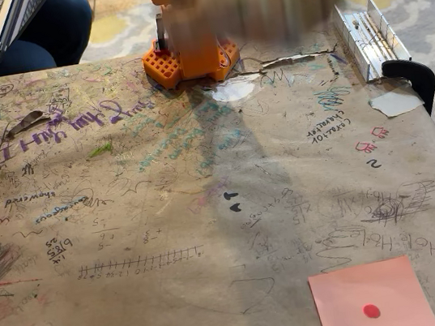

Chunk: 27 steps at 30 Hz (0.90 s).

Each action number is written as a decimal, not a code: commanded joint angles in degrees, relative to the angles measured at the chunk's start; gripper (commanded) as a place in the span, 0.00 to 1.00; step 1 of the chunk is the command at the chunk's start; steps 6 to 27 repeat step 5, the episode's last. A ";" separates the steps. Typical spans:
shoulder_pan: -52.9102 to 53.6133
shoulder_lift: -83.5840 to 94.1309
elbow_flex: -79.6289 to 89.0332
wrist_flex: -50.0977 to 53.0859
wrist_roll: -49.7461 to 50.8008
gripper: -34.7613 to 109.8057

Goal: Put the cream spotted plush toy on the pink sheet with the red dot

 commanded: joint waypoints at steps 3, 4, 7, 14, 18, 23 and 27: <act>7.21 -88.77 -134.21 41.22 -0.09 0.64; 8.53 -89.03 -134.21 41.13 -0.62 0.64; 9.84 -89.12 -134.12 41.04 -0.88 0.63; 9.84 -89.12 -134.12 41.04 -0.88 0.63; 9.84 -89.12 -134.12 41.04 -0.88 0.63; 9.84 -89.12 -134.12 41.04 -0.88 0.63; 9.84 -89.12 -134.12 41.04 -0.88 0.63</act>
